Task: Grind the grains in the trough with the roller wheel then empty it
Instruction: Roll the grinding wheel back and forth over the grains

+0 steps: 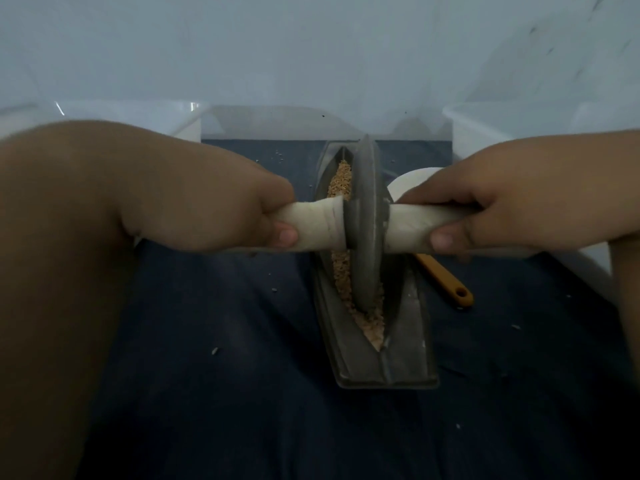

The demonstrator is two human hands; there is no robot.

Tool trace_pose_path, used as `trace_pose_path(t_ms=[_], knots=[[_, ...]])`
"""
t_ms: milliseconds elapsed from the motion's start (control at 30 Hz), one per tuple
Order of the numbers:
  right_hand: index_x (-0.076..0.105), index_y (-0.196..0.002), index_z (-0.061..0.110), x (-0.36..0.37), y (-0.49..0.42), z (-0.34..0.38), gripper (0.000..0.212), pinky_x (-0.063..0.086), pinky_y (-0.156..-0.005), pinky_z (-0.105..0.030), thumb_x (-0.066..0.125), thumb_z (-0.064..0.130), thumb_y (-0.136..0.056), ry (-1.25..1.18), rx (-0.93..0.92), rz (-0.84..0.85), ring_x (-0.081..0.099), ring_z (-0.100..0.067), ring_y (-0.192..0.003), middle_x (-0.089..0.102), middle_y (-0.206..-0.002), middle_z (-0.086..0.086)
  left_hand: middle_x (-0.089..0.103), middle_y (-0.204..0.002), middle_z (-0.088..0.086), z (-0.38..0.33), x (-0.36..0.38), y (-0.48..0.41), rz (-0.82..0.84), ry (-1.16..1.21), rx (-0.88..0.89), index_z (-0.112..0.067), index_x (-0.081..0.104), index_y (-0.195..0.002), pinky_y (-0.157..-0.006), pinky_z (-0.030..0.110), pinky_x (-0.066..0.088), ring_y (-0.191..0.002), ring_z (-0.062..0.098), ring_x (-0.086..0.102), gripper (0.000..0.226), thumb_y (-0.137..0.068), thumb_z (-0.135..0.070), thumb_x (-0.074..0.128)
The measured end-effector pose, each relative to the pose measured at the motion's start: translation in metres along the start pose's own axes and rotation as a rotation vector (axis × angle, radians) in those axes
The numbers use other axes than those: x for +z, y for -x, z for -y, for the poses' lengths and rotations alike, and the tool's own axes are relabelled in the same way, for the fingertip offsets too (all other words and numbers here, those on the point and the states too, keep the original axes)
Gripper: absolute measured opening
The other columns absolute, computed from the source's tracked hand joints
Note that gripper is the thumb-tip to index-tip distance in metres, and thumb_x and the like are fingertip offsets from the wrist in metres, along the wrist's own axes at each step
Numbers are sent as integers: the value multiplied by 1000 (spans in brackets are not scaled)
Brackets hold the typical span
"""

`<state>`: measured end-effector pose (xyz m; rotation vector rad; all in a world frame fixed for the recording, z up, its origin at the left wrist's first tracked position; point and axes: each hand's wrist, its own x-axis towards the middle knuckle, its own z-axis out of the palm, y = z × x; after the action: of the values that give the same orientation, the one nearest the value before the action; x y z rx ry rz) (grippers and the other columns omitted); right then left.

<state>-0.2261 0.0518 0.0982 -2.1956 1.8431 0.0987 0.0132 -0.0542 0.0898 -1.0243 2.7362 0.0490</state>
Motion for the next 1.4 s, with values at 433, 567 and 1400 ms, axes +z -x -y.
trace_pose_path(t_ms=[433, 567, 1400], knots=[[37, -145, 25, 52, -80, -49, 51, 37, -78, -39, 52, 30, -97, 298, 105, -704, 54, -33, -105, 58, -118, -8, 53, -115, 17, 11, 50, -74, -688, -245, -143, -7, 47, -122, -85, 46, 39, -101, 38, 52, 43, -97, -41, 40], [36, -147, 26, 44, -66, -38, 55, 44, -86, -43, 54, 35, -96, 249, 97, -605, 54, -31, -108, 57, -123, -8, 54, -114, 14, 17, 42, -64, -554, -129, -82, -12, 47, -119, -83, 44, 40, -100, 35, 53, 39, -96, -44, 42], [30, -150, 34, 44, -68, -39, 59, 40, -88, -39, 54, 36, -96, 163, 134, -612, 51, -32, -119, 55, -135, -7, 54, -90, 3, 15, 33, -62, -588, 3, -81, -19, 49, -99, -76, 42, 43, -83, 28, 52, 28, -101, -40, 30]])
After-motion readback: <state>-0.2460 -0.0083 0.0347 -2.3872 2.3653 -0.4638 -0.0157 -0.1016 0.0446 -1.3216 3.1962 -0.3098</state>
